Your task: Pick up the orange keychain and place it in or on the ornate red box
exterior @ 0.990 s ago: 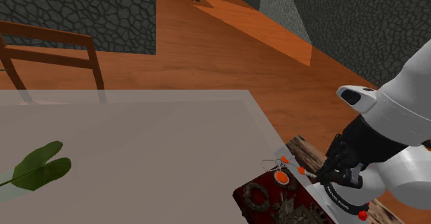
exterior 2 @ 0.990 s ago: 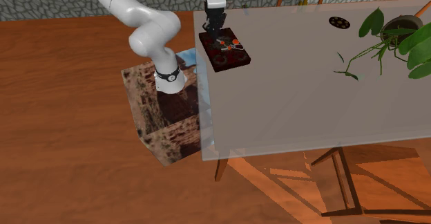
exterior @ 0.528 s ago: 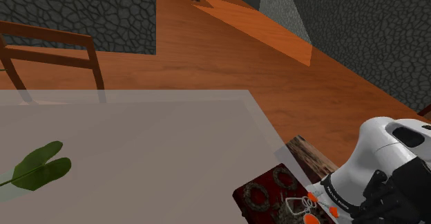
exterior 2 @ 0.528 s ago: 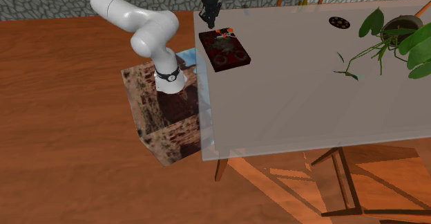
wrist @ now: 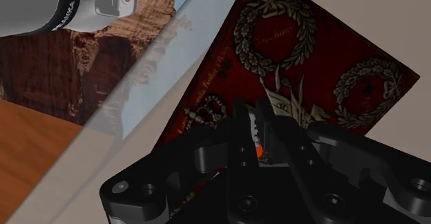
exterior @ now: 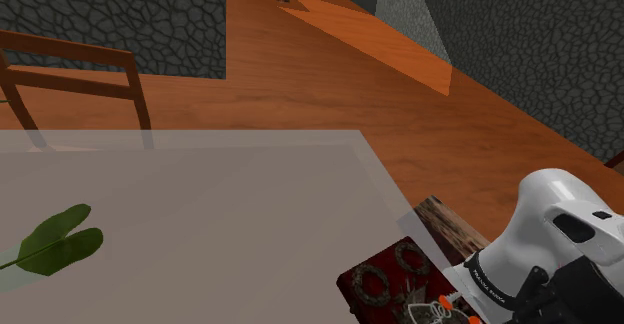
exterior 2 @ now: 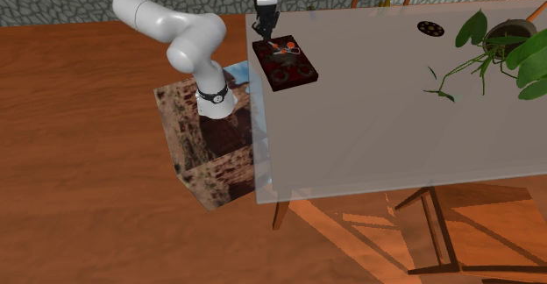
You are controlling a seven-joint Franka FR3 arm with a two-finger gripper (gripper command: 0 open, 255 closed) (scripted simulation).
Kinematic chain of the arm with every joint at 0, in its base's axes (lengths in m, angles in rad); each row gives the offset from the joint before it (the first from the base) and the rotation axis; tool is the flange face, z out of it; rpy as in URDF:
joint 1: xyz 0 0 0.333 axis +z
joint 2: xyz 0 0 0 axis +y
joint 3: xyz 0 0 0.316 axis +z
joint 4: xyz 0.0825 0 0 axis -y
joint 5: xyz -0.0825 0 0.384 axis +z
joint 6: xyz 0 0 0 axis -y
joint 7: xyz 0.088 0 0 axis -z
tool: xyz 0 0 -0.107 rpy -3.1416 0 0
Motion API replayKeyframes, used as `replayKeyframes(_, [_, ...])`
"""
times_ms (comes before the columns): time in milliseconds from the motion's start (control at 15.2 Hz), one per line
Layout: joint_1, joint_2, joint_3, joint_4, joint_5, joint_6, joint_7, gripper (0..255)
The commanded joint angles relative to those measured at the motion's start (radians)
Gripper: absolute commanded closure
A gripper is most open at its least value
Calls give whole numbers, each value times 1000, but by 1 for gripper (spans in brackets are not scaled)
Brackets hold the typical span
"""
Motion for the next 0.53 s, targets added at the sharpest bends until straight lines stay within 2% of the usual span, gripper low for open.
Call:
replayKeyframes(0, [8,1,23,-24,22,24,-2,255])
replayKeyframes(462, [37,6,93,-90,91,90,-4,255])
